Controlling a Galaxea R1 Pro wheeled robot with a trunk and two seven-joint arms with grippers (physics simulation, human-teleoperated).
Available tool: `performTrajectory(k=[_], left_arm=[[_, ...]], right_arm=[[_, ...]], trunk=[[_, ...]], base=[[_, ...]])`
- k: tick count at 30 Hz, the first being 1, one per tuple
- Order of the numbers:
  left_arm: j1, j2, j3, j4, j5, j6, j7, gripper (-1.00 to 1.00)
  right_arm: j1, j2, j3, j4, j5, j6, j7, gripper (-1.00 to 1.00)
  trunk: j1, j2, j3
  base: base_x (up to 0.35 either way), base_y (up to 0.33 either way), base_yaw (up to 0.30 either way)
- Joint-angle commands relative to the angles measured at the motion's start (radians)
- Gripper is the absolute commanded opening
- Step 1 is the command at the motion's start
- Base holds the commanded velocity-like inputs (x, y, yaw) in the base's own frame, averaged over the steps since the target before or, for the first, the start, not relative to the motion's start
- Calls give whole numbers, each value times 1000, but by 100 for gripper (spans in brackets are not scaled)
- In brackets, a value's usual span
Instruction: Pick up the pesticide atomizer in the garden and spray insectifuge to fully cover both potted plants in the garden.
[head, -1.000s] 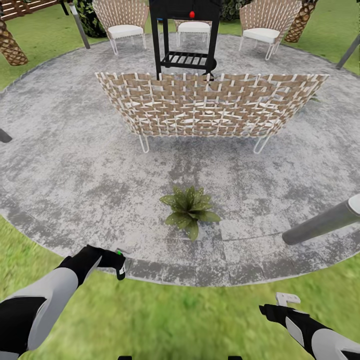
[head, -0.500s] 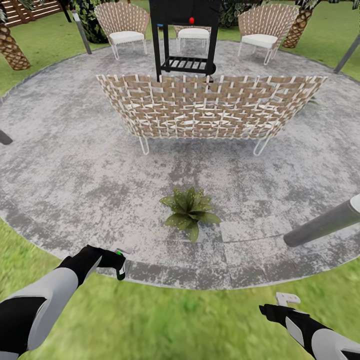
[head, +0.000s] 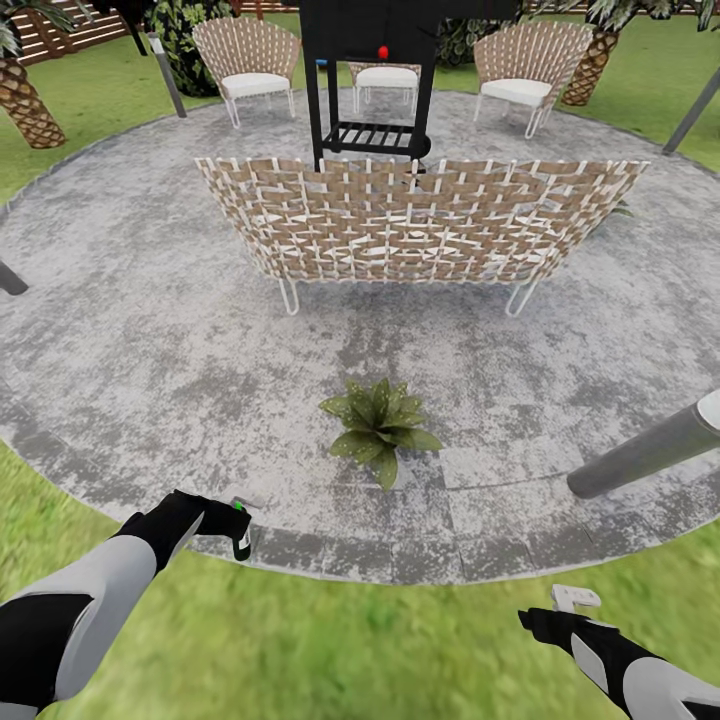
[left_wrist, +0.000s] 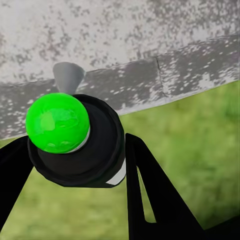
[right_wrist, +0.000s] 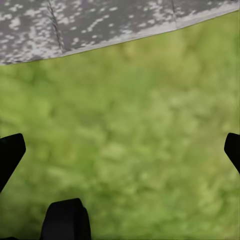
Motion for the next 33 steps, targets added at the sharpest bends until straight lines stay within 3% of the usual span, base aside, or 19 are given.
performTrajectory(k=[1,33], left_arm=[[0,0,-4,-3,0,6,-4,-100],[0,0,-4,-2,0,6,-5,-100]], right_arm=[[0,0,-8,-1,-2,3,5,100],[0,0,-8,0,-2,3,5,100]], trunk=[[0,0,-1],[0,0,43]], base=[[0,0,0],[0,0,-47]])
